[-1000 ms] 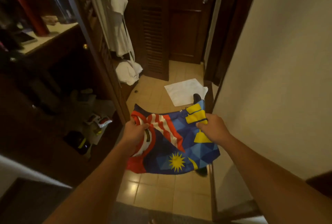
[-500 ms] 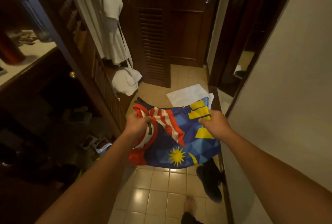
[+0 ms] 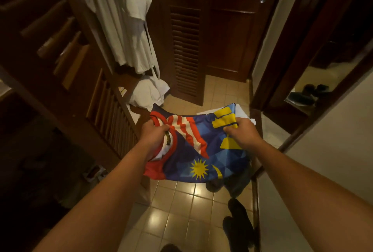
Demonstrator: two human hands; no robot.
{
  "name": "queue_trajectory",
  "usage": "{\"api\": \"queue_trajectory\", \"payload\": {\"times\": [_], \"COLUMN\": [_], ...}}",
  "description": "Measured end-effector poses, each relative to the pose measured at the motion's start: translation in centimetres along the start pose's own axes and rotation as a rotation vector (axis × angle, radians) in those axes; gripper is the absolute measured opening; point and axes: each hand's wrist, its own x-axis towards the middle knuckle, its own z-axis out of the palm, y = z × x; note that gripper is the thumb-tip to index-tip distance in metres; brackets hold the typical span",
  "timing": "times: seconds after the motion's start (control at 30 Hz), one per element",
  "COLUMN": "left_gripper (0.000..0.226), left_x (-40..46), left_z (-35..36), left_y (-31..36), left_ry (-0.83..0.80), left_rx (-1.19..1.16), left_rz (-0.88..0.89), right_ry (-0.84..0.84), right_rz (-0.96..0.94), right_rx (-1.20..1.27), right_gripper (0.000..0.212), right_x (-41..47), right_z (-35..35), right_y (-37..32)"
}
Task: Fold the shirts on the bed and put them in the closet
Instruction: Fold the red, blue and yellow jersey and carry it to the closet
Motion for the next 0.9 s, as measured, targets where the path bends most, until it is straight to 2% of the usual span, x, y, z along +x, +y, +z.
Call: {"api": "queue_trajectory", "payload": {"times": [0.37, 0.5, 0.67, 0.9], "left_gripper": [0.043, 0.048, 0.048, 0.049], "left_x": [18.0, 23.6, 29.9, 38.4], "left_z": [0.4, 0.2, -0.8, -3.2], "left_y": [4.8, 7.2, 9.1, 11.9], "left_ry": [0.075, 0.081, 0.119, 0.220], "left_rx": [0.055, 0.026, -0.021, -0.074], "left_rz": [-0.054, -0.091, -0.096, -0.112], "right_ry": [-0.063, -0.062, -0.099, -0.165], "right_rz": [-0.013, 0.007, 0.003, -0.050], "right_rx": [-0.037, -0.075, -0.064, -0.079], "right_gripper": [0.019, 0.015, 0.021, 0.009], "right_x": [18.3, 24.2, 30.9, 41.1], "right_z": [3.8, 5.3, 7.4, 10.6], "right_y": [-4.0, -6.7, -9.6, -14.8]}}
